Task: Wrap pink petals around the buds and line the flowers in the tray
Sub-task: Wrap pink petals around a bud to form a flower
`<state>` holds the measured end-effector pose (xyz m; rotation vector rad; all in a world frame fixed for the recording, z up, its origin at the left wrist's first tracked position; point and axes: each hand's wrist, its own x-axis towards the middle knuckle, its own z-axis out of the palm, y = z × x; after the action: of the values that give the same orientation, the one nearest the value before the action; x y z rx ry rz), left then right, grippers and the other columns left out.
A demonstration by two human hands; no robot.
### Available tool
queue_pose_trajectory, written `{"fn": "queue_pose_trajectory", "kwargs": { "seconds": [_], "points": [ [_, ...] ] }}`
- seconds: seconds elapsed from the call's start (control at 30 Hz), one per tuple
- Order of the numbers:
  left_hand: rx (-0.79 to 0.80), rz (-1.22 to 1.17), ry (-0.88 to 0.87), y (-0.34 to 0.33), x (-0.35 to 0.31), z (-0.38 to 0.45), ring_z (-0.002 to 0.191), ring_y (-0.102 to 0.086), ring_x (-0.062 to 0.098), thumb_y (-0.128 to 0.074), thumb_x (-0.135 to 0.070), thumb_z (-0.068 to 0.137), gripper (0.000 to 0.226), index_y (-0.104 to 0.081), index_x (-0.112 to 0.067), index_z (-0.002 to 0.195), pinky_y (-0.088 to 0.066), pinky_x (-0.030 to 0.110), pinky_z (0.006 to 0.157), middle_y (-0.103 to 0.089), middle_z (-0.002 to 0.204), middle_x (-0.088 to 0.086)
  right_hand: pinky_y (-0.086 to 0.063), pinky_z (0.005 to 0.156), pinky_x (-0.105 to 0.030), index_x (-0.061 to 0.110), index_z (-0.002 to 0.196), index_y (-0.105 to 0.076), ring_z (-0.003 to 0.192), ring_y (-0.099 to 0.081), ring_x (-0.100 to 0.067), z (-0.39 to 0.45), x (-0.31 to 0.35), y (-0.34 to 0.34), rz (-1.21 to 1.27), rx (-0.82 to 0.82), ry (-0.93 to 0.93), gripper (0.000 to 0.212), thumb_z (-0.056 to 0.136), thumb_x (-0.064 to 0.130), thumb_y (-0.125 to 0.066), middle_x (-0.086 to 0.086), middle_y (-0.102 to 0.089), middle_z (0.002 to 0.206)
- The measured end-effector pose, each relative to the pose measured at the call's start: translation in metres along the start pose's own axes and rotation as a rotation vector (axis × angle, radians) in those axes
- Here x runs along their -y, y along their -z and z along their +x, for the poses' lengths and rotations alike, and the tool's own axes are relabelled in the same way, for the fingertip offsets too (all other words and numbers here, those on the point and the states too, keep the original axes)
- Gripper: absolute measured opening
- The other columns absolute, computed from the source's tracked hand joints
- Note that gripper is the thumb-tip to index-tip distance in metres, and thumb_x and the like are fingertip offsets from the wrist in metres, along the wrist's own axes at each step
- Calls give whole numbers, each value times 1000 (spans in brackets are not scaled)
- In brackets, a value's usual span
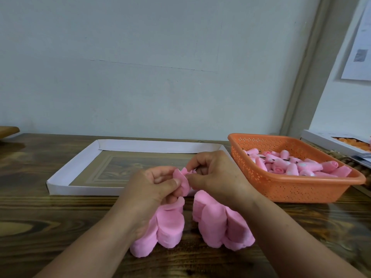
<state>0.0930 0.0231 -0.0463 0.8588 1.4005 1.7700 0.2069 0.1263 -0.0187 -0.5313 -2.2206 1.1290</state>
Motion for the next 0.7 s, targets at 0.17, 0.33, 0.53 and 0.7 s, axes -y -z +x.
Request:
{"fn": "queue_pose_trajectory", "kwargs": {
  "seconds": [0.17, 0.33, 0.53, 0.7],
  "points": [
    [-106, 192, -154, 0, 2, -1, 45, -56, 4, -68, -6, 84, 16, -64, -17, 95, -43, 15, 42, -73, 78, 4, -37, 59, -35, 7, 72, -65, 58, -46, -24, -2, 1, 0, 86, 8, 6, 10, 79, 3, -71, -21, -58, 62],
    [-172, 456, -371, -1, 5, -5, 48, -56, 0, -70, -19, 84, 12, -62, -20, 75, -39, 11, 43, -70, 64, -8, -46, 61, -38, 9, 72, -65, 57, -55, -23, -1, 1, 0, 86, -8, -10, 12, 78, 0, -70, -26, -64, 66],
    [-101, 460, -353, -2, 9, -6, 75, -68, 7, -61, -6, 89, 30, -72, -33, 84, -57, 28, 68, -74, 78, -10, -53, 65, -42, 10, 73, -67, 59, -61, -24, 1, -2, 3, 83, -50, -37, 13, 78, -2, -69, -22, -69, 71],
    [11, 349, -277, -5, 11, -6, 84, -71, 12, -52, -3, 95, 46, -74, -43, 87, -58, 25, 72, -75, 87, -9, -51, 63, -38, 10, 72, -66, 56, -59, -20, 0, -3, 1, 78, -39, -41, 12, 79, 2, -70, -13, -66, 61]
  ]
}}
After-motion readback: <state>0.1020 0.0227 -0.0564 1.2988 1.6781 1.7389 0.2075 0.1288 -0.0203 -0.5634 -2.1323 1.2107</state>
